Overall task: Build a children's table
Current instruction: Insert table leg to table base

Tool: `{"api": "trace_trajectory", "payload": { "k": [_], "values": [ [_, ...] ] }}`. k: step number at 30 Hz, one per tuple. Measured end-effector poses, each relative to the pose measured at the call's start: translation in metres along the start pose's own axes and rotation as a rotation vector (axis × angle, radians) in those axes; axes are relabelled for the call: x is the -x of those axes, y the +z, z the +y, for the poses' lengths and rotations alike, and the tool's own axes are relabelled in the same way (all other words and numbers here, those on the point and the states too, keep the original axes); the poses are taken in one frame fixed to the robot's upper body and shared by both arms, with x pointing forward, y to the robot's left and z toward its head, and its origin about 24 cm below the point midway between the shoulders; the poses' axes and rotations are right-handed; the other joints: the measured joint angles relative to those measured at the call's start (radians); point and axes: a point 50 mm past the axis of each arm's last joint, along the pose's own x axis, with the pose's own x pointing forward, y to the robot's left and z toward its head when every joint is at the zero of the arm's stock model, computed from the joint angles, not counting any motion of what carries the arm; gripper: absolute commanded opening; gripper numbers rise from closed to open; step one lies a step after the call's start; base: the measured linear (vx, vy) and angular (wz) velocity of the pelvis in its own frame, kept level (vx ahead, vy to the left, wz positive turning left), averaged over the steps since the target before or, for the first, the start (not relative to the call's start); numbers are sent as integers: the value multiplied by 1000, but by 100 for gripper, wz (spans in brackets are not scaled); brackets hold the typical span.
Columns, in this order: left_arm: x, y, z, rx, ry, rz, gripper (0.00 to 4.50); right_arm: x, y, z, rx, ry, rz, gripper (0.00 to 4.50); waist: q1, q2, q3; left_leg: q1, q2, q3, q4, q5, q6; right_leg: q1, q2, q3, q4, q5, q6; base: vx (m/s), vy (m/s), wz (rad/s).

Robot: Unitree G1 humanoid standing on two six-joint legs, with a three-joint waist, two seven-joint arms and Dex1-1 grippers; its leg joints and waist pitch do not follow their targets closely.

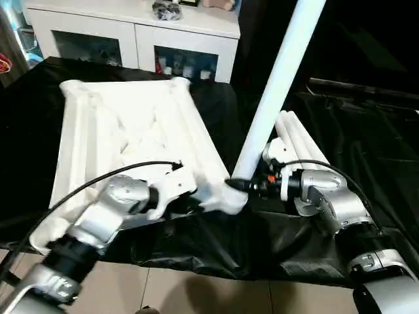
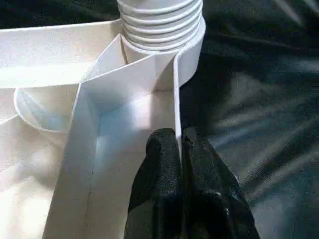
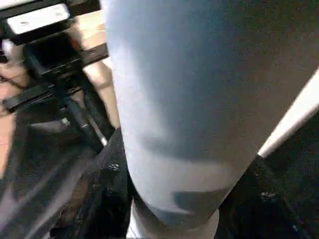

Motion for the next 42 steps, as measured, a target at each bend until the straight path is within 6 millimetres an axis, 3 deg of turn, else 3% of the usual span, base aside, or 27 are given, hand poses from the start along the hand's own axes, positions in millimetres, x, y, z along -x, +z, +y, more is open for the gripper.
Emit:
{"api": "trace_trajectory", "payload": {
  "k": [10, 15, 19, 25, 39, 40, 42],
  "values": [
    [1, -1, 2, 31, 18, 11, 0, -5, -1, -3, -16, -2, -14, 188, -1, -2, 1, 4, 0, 0, 0, 0, 0, 3, 0, 0, 0, -2, 4, 0, 0, 0],
    [-6, 3, 13, 128, 151, 15, 0, -22, 2, -18, -55, -224, -60, 188, -25, -9, 2, 3, 0, 0, 0, 0, -1, 0, 0, -1, 0, -1, 2, 0, 0, 0],
    [-19, 14, 18, 200, 257, 12, 0, -31, 7, -28, -95, -375, -74, 188, -27, -14, 3, 2, 1, 0, 0, 1, -1, -2, 0, -2, 1, 1, -1, 0, 0, 0],
    [-39, 34, 23, 327, 438, 14, 0, -49, 22, -41, -148, -632, -85, 188, -28, -15, 3, -11, 2, 0, -1, 0, -1, -15, 1, -2, 0, 2, -6, 0, 0, 0],
    [-42, 38, 22, 341, 484, 29, 0, -59, 25, -41, -207, -682, -97, 188, -28, -13, 4, -11, 2, 0, -1, 0, -1, -16, 1, -3, 0, 2, -7, 0, 0, 0],
    [-42, 38, 22, 340, 482, 29, 0, -59, 25, -41, -209, -677, -100, 244, -28, -13, 4, -12, 2, 0, -1, 0, -1, -16, 1, -3, 0, 2, -7, 0, 0, 0],
    [-41, 38, 22, 335, 478, 27, 0, -60, 25, -40, -215, -666, -105, 244, -29, -13, 4, -12, 2, 0, -1, 0, -1, -16, 1, -3, 0, 2, -7, 0, 0, 0]
  ]
}}
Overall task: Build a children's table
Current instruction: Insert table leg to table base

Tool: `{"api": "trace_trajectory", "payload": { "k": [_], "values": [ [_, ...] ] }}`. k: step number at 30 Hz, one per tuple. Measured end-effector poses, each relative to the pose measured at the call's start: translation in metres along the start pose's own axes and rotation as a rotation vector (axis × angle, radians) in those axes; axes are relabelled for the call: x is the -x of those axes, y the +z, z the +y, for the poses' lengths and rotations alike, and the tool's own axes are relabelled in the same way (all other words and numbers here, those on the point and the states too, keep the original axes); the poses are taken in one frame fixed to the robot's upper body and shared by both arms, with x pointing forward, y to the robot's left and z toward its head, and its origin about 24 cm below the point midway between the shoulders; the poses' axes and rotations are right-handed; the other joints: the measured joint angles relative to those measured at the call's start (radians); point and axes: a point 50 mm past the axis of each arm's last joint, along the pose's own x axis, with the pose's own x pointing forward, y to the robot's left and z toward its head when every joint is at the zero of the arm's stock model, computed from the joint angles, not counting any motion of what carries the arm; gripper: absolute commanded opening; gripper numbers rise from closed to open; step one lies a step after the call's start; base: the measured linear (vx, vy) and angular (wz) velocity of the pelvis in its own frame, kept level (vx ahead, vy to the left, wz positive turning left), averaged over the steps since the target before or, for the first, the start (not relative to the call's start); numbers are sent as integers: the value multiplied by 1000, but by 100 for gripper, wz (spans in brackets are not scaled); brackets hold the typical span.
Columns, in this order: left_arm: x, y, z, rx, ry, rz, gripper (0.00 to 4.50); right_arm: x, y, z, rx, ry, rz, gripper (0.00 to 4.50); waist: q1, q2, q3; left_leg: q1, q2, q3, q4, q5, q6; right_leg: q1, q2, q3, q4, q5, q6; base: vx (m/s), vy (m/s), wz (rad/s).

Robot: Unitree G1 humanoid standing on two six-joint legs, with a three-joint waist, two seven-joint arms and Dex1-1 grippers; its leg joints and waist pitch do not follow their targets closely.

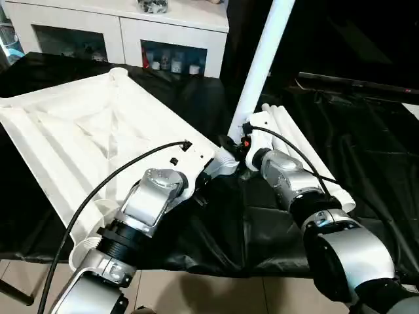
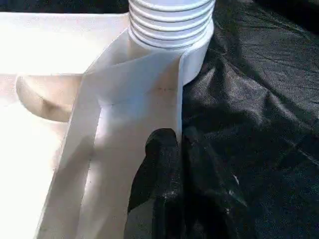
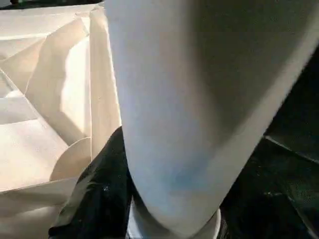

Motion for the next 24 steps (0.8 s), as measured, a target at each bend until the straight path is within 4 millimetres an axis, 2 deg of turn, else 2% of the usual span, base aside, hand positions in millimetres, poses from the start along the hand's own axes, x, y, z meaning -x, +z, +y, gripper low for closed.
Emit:
{"api": "trace_trajectory", "payload": {
  "k": [1, 3, 11, 15, 18, 24],
  "values": [
    [0, 1, 0, -3, -1, -5, 0, 0, -4, 0, -8, 0, 15, 265, 0, 0, 0, 0, 0, 0, 0, 0, 0, 0, 0, 0, 0, 0, 0, 0, 0, 0],
    [2, 1, 1, -7, -12, -8, 0, 1, -7, 0, -19, -2, 25, 281, 1, 8, 5, -1, 0, 0, 0, 0, 0, 0, 0, 0, 0, 0, 0, 0, 0, 0],
    [9, -1, 7, -34, -35, -31, 0, 1, -8, 0, -30, 39, 27, 353, 1, 13, 9, -1, 1, 0, 0, 0, 0, -1, 1, 0, 0, 0, 0, 0, 0, 0],
    [15, 1, 10, -68, -59, -57, 0, 4, -6, -1, -18, 102, 29, 384, 4, 21, 14, -2, 1, 0, 0, 0, 0, -1, 1, 0, 0, 0, 0, 0, 0, 0],
    [19, -2, 11, -109, -91, -74, 0, 8, -2, -4, 18, 161, 25, 384, 7, 26, 17, -2, 1, 0, 0, 0, 0, -1, 1, 0, 0, 0, -1, 0, 0, 0],
    [24, -9, 8, -177, -198, -79, 0, 21, -4, -11, 97, 306, 51, 384, 24, 29, 19, -3, 0, 0, 0, 0, 0, -1, 0, 0, 0, 0, -1, 0, 0, 0]
  ]
}}
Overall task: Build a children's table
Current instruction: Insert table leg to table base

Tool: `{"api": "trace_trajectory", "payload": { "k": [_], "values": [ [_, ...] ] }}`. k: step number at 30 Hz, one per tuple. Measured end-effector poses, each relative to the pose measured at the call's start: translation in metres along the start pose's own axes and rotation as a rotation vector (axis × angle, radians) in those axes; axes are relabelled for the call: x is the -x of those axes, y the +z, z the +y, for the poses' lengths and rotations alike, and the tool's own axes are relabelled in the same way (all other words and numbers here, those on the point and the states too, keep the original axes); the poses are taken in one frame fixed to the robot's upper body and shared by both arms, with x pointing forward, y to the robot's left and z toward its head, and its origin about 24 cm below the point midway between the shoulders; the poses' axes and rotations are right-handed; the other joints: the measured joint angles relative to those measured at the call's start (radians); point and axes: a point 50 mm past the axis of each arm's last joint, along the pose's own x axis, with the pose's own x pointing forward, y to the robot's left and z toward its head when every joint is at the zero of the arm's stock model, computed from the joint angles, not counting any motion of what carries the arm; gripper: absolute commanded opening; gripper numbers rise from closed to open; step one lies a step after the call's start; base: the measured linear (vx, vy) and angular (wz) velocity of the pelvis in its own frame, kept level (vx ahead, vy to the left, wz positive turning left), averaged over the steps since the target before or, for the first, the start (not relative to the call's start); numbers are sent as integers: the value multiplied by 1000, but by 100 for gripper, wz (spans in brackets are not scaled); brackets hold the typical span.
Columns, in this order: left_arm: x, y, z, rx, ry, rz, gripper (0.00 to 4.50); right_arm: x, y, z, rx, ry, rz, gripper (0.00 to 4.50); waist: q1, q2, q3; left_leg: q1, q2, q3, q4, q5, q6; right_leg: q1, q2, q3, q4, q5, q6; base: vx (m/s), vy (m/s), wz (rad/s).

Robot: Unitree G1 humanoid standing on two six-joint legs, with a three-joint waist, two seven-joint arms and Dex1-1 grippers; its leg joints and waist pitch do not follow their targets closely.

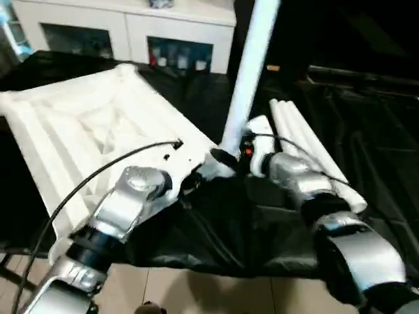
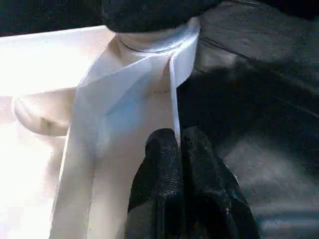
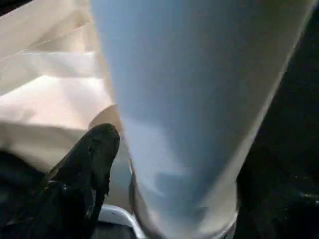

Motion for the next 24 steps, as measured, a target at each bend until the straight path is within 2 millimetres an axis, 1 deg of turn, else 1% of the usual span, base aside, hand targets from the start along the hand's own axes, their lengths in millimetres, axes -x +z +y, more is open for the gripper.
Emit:
{"api": "trace_trajectory", "payload": {
  "k": [6, 13, 16, 17, 19, 21, 24],
  "values": [
    [7, -8, -4, -93, -104, -1, 0, 19, -14, 1, 47, 160, 66, 384, 6, 5, 0, 1, 0, 0, 0, 0, 0, 1, 0, 0, 0, 0, 0, 0, 0, 0],
    [11, -13, -10, -168, -216, -3, 0, 44, -20, 2, 107, 318, 141, 384, 6, 8, -1, 2, 0, 0, 0, 0, 0, 2, 0, 0, 0, 0, 0, 0, 0, 0],
    [14, -16, -12, -194, -256, -4, 0, 49, -23, 5, 118, 380, 164, 384, 5, 9, -1, 2, 0, 0, 0, 0, 0, 2, 0, 0, 0, 0, 0, 0, 0, 0],
    [15, -17, -12, -201, -266, -3, 0, 50, -23, 5, 118, 392, 168, 368, 5, 9, -1, 3, 0, 0, 0, 0, 0, 2, 0, 0, 1, 0, -1, 0, 0, 0],
    [17, -18, -12, -215, -283, 1, 0, 51, -23, 7, 118, 408, 178, 368, 5, 9, -1, 3, 0, 0, 0, 0, 0, 2, 0, 0, 1, 1, -1, 0, 0, 0],
    [18, -19, -12, -223, -291, 3, 0, 51, -23, 8, 121, 416, 182, 334, 5, 9, -2, 3, 0, 0, 0, 0, 0, 2, 0, 0, 1, 1, -2, 0, 0, 0],
    [20, -20, -12, -233, -299, 4, 0, 51, -24, 8, 126, 420, 187, 324, 5, 9, -2, 3, 0, 0, 0, 0, 0, 2, 0, 0, 1, 1, -2, 0, 0, 0]
  ]
}}
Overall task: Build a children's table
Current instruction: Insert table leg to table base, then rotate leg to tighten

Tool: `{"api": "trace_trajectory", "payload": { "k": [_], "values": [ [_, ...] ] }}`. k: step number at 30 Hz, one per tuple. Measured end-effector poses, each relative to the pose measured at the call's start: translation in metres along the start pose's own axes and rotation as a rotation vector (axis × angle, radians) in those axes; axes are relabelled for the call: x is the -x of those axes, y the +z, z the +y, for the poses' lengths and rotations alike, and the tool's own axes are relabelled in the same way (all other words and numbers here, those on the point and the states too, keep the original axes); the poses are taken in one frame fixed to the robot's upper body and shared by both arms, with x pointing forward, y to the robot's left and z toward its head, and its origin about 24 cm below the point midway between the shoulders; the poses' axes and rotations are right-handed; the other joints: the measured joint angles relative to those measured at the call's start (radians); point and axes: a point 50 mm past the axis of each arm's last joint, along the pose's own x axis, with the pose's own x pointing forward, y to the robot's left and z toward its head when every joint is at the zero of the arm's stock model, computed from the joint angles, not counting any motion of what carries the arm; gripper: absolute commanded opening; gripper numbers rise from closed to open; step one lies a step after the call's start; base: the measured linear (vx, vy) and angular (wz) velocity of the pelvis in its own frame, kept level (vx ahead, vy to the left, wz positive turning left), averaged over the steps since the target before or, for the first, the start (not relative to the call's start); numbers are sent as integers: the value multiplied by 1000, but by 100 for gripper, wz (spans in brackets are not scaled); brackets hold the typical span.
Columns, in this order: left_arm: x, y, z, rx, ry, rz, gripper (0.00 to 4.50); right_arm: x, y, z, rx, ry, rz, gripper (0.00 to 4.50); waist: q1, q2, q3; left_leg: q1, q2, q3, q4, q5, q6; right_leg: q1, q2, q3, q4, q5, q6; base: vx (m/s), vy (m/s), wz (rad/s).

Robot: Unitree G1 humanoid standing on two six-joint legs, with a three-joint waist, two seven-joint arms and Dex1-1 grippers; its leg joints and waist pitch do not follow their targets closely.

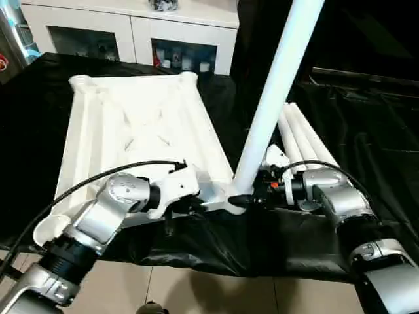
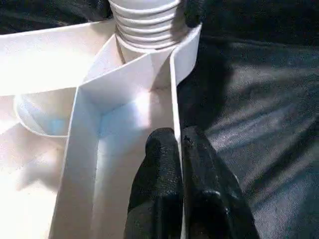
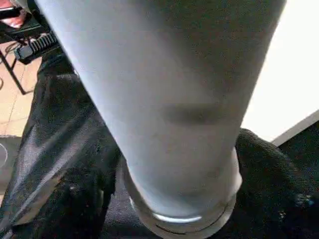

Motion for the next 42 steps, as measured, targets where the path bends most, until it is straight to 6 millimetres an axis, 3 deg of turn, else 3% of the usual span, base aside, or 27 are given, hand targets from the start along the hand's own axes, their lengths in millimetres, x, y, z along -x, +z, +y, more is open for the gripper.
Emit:
{"api": "trace_trajectory", "payload": {
  "k": [3, 8, 16, 24, 25, 27, 31, 42],
  "values": [
    [0, 0, 0, -2, 0, 0, 0, -1, 0, 1, 1, -3, -2, 292, 0, 0, 0, 0, 0, 0, 0, 0, 0, 0, 0, 0, 0, 0, 0, 0, 0, 0],
    [0, -2, 0, 12, 22, -3, 0, -7, -3, 3, -16, -24, -23, 279, -2, -1, 0, 4, 0, 0, 0, 0, 0, 3, 0, 0, 0, 0, 0, 0, 0, 0],
    [-22, 2, 14, 219, 290, -8, 0, -39, 3, -19, -181, -426, -133, 276, -38, -1, -1, 14, 0, 0, 0, 1, -1, 6, 0, 0, 0, 0, 0, 0, 0, 0],
    [-39, 13, 21, 301, 443, -12, 0, -59, 15, -27, -253, -676, -185, 276, -41, -2, -1, 11, 0, 0, -2, 1, -2, 4, 0, 0, 0, 3, -1, 0, 0, 0],
    [-40, 14, 21, 297, 450, -10, 0, -60, 16, -27, -254, -684, -188, 276, -41, -2, -1, 11, 0, 0, -2, 1, -2, 3, 0, 0, -1, 3, -1, 0, 0, 0],
    [-41, 15, 21, 289, 456, -11, 0, -60, 16, -28, -255, -691, -199, 331, -40, -2, -1, 10, 0, 0, -2, 0, -1, 3, 0, 0, -2, 3, 0, 0, 0, 0],
    [-41, 15, 21, 265, 446, -12, 0, -60, 15, -27, -184, -676, -177, 364, -37, -2, -1, 9, 0, 0, -2, 0, -1, 2, 0, 0, -2, 3, -1, 0, 0, 0],
    [-29, 7, 14, 157, 278, -29, 0, -27, 2, -24, -68, -383, -120, 364, -22, 1, 0, 9, 0, 0, -3, 1, -1, 2, 0, 0, -2, 3, -1, 0, 0, 0]
  ]
}}
